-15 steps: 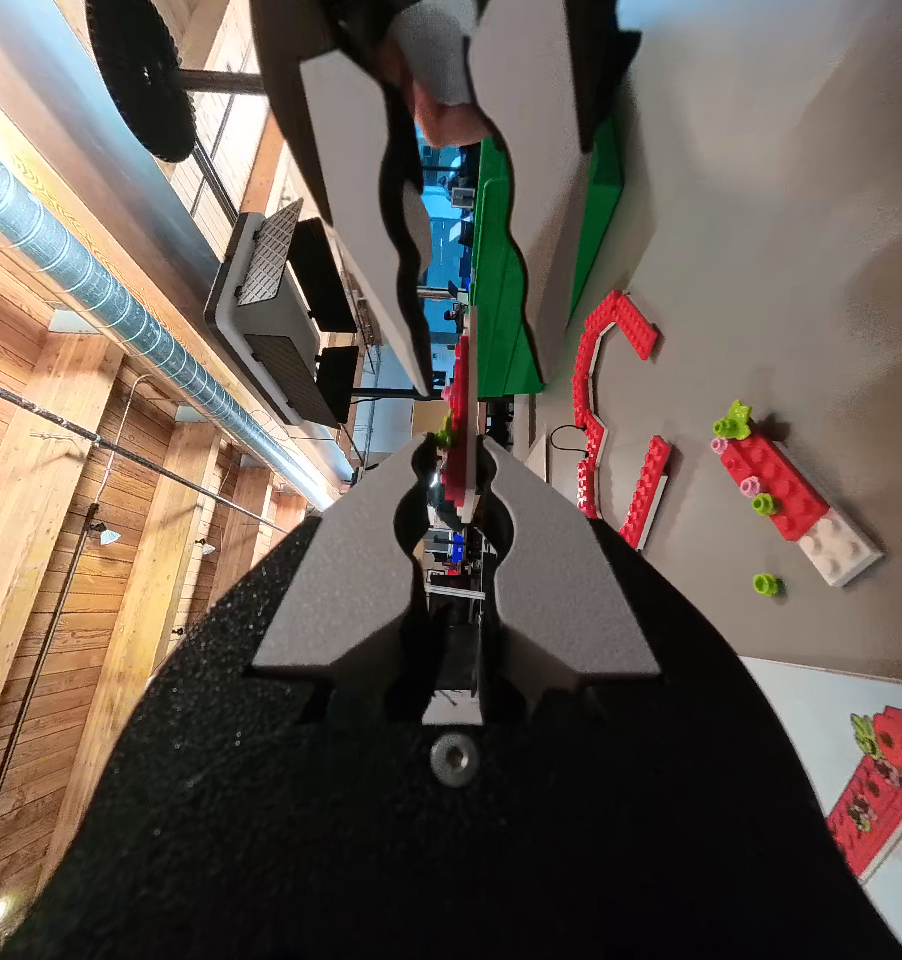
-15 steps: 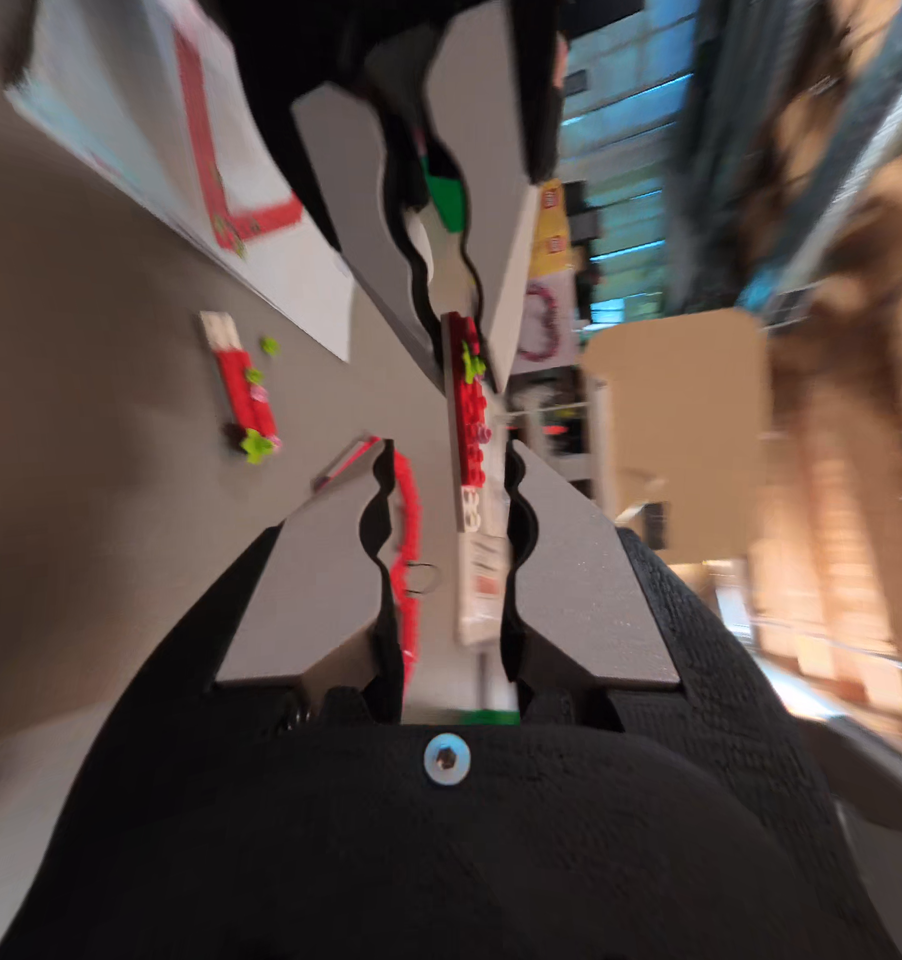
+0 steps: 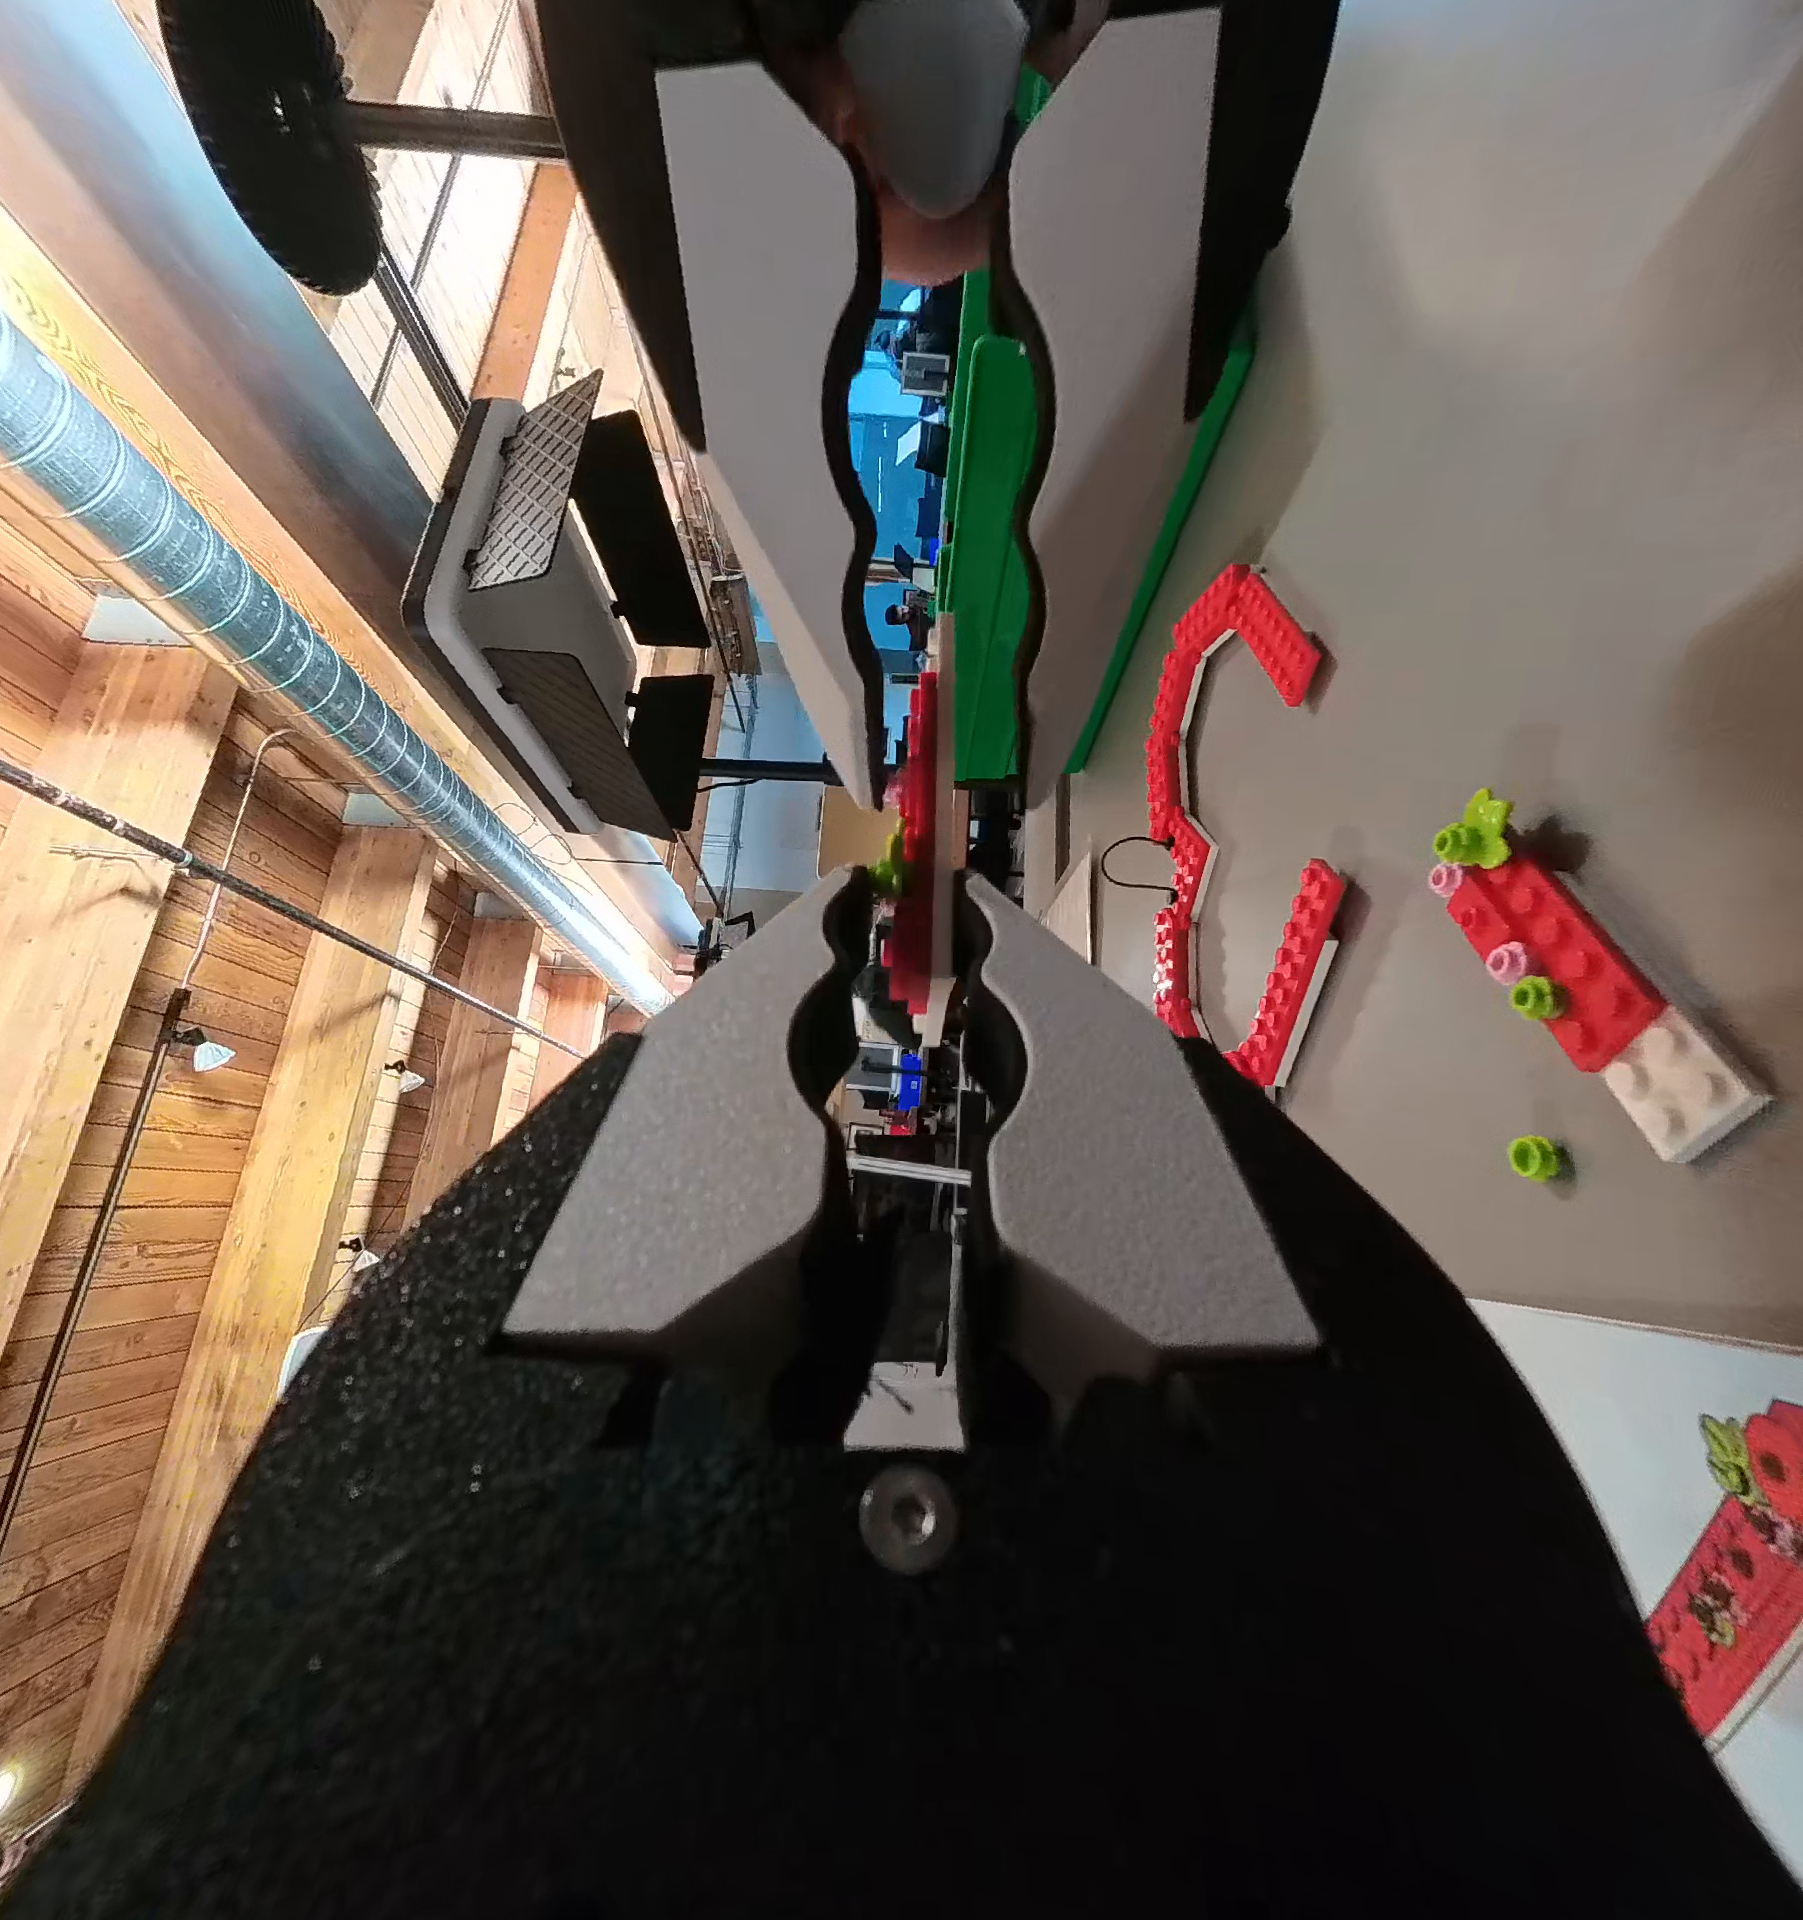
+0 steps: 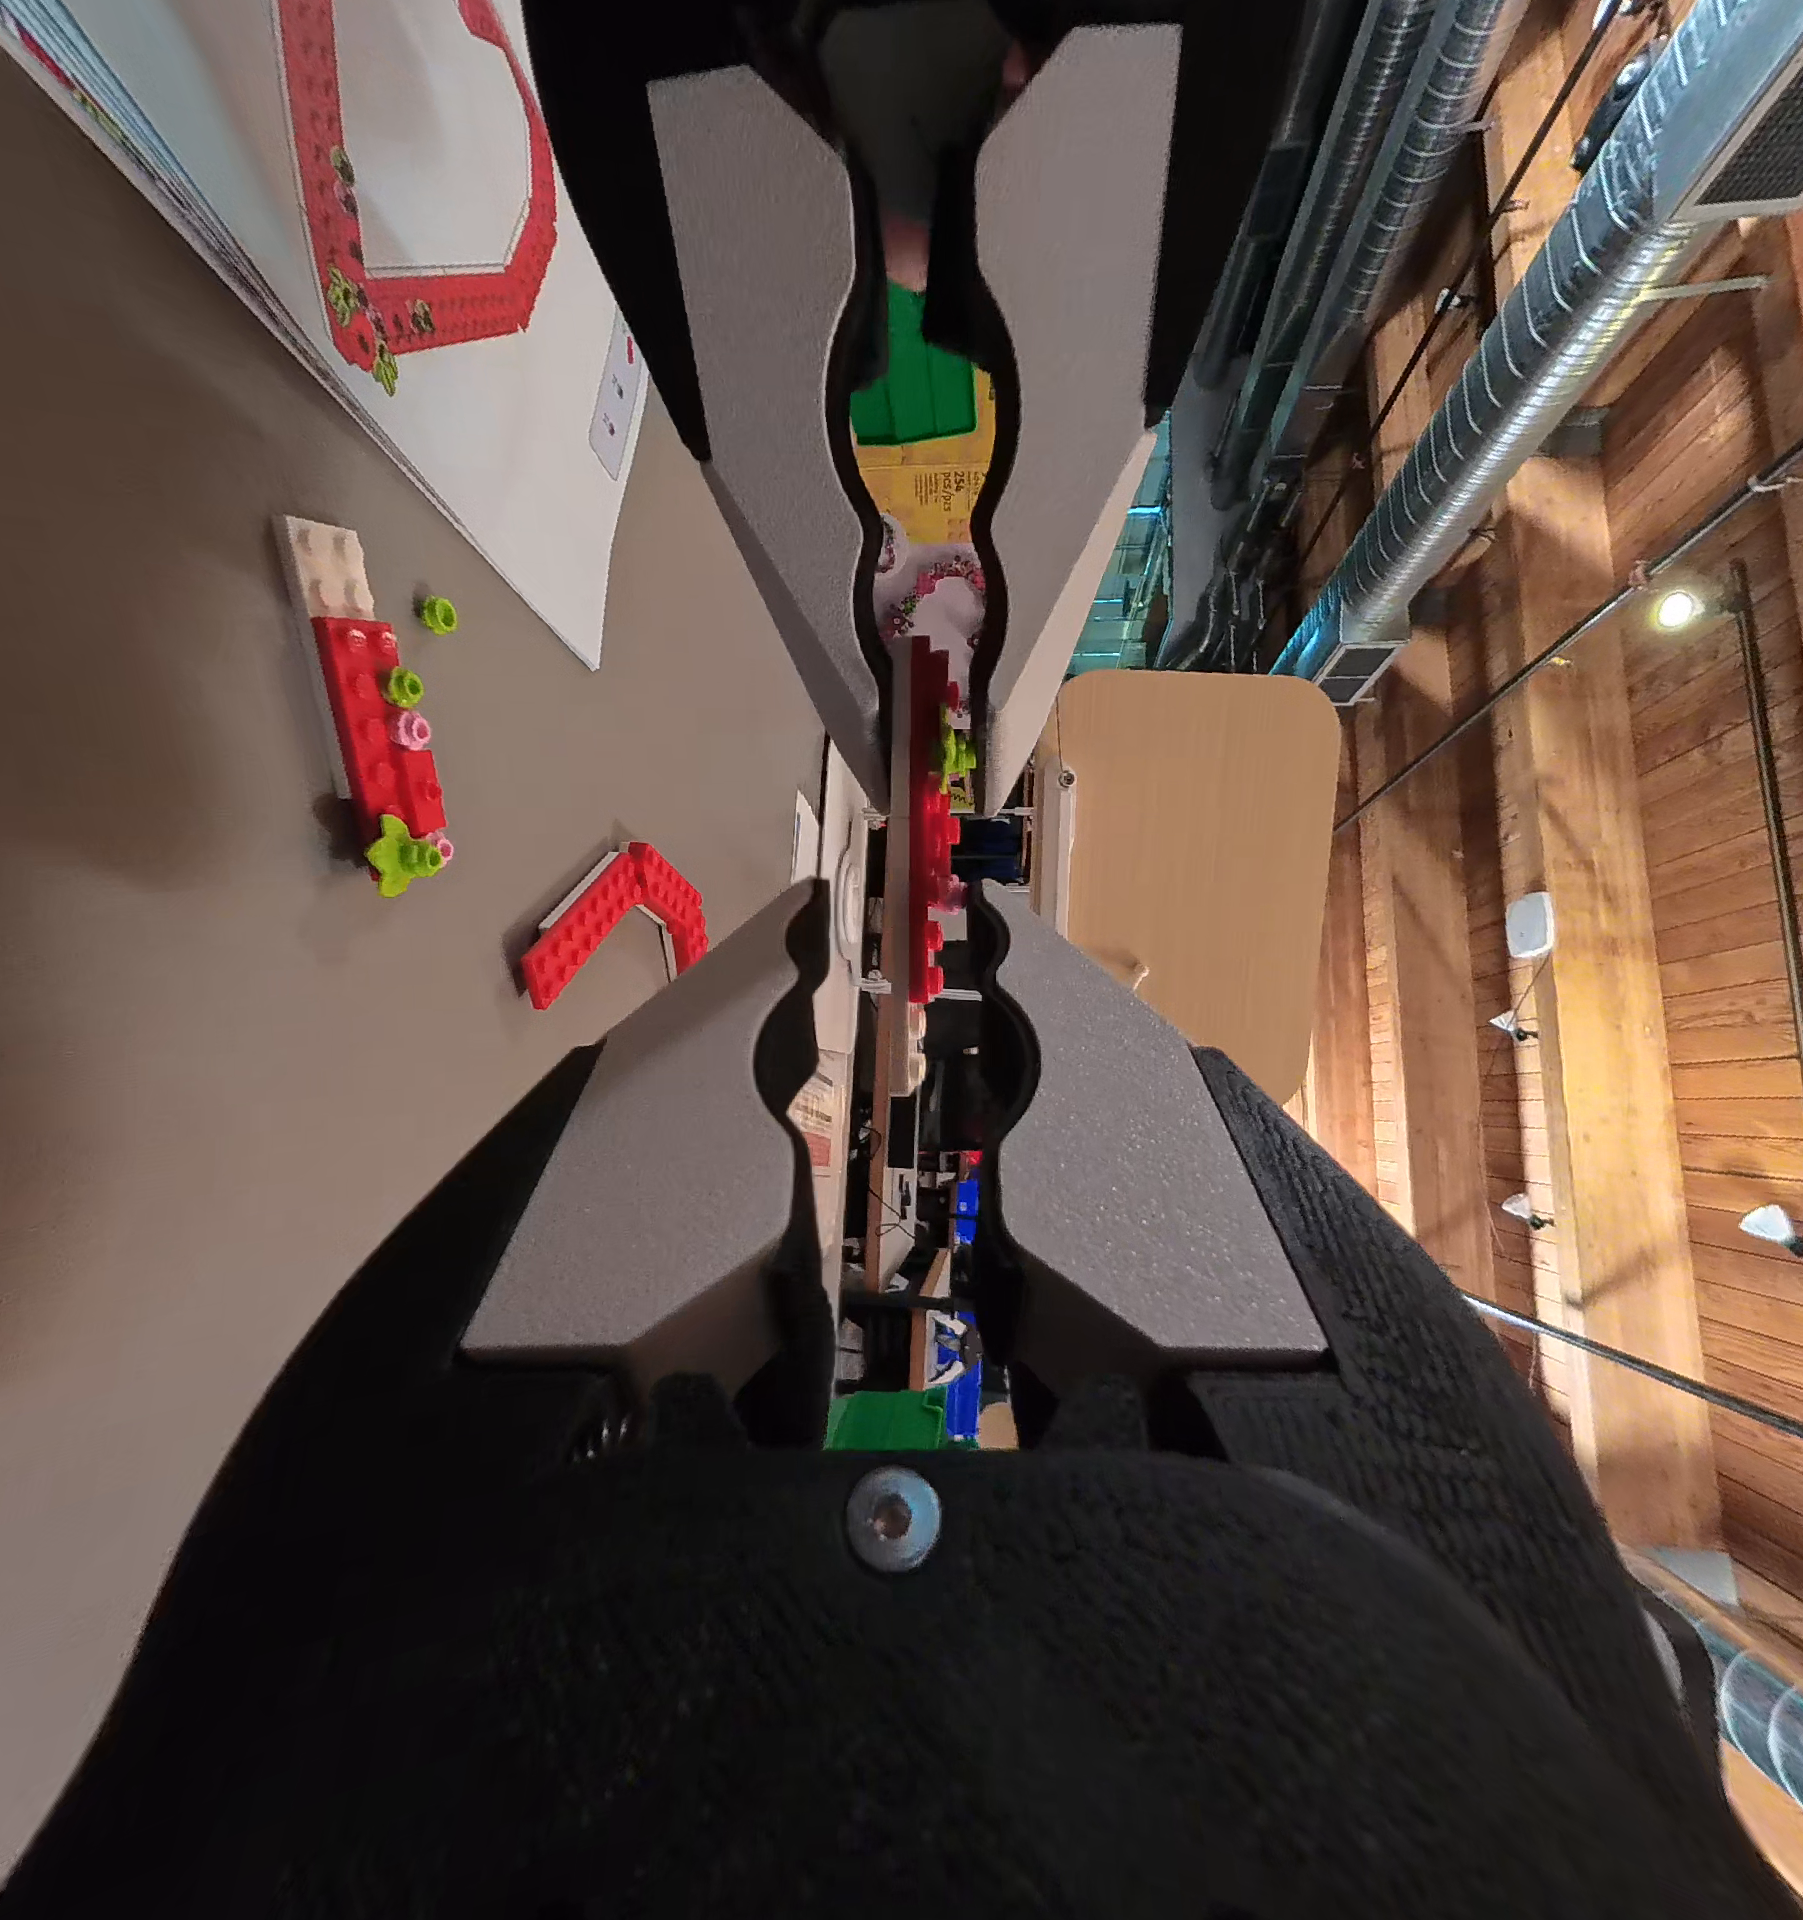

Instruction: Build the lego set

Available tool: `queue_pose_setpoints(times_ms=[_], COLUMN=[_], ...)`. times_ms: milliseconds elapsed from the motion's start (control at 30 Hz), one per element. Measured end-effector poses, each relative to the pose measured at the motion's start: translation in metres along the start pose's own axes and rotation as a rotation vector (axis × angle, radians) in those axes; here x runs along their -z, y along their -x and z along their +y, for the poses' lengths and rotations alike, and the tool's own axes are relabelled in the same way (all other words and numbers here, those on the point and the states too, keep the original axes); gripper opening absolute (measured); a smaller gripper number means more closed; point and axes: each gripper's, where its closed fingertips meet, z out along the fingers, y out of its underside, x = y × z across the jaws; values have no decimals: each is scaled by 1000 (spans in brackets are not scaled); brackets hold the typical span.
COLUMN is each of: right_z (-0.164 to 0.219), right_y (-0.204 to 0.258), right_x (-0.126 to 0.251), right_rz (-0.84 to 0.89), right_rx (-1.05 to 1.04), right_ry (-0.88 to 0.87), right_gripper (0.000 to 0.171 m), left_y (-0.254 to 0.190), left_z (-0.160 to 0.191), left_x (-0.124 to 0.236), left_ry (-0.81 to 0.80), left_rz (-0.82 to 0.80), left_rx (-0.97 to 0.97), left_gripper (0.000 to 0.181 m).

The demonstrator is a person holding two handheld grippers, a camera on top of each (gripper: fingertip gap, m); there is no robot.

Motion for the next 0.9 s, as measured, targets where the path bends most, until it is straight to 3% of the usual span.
queue_pose_setpoints(times_ms=[433, 900], right_z=[12, 19], right_y=[-16, -1], right_x=[1, 1], right_rz=[-27, -258], right_rx=[-21, 6], right_ry=[5, 12], right_gripper=[9, 12], left_y=[-2, -17], left_z=[-2, -3], left_x=[0, -4], left_ry=[-1, 1], left_rz=[16, 88], left_rx=[24, 13], left_gripper=[12, 12])
